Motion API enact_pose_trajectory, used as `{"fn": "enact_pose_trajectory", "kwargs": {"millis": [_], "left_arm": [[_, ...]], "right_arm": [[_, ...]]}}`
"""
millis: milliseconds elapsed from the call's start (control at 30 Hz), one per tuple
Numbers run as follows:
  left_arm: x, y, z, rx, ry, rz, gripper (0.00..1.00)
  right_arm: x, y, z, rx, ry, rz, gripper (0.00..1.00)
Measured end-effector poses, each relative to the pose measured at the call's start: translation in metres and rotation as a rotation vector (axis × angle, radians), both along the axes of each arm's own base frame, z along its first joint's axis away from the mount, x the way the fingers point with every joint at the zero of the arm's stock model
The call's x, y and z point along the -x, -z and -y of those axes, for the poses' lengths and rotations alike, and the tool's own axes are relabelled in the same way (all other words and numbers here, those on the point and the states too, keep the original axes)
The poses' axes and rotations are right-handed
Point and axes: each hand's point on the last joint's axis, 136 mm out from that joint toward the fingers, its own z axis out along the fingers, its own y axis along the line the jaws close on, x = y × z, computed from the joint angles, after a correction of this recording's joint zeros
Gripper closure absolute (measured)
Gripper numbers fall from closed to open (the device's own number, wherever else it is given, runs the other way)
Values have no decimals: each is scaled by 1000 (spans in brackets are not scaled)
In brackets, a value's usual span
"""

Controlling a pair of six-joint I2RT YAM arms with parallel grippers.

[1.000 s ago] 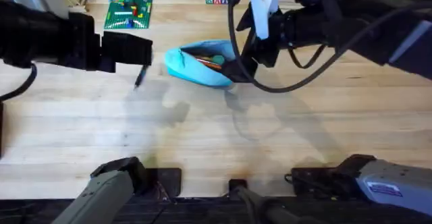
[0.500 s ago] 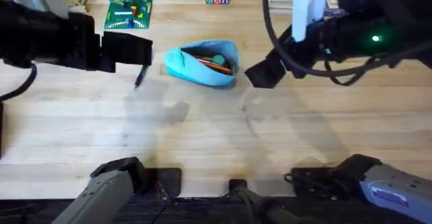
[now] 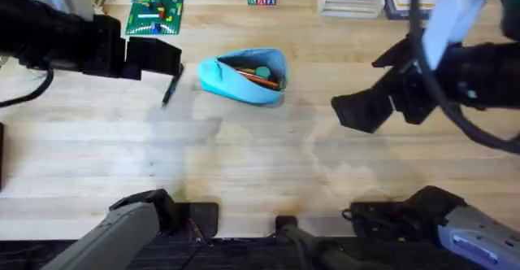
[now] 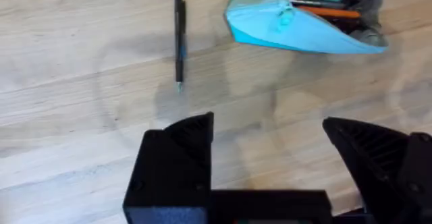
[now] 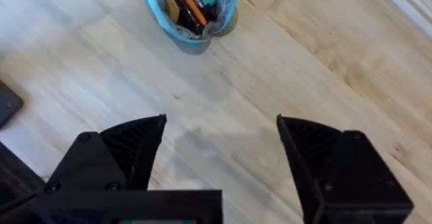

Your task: Unzip the bag, pick up the pens from the table one at a time and place them inside, then zip the bag closed.

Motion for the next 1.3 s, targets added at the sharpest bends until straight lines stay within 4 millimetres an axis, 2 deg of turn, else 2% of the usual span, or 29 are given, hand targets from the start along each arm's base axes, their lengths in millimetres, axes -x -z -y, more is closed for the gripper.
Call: {"fn": "enact_pose_trajectory", "kwargs": {"millis": [333,533,567,733,1000,1300], "left_arm": [[-29,15,-38,-140,-126,-18,6],[-51,34,-56,-195,-166,-52,7],[-59,47,-61,-219,-133,-81,7],[-66,67,-59,-223,-84,-136,6],[-78,98,-45,-231,-7,-212,6],[-90,135,-48,-234,11,-287,6]], "right_arm": [[22,-20,12,-53,16,64,4],[26,-16,15,-39,18,41,5],[26,-15,16,-34,21,41,4],[26,-15,16,-34,22,41,3],[26,-15,16,-34,22,41,3],[26,-15,16,-34,22,41,3]]}}
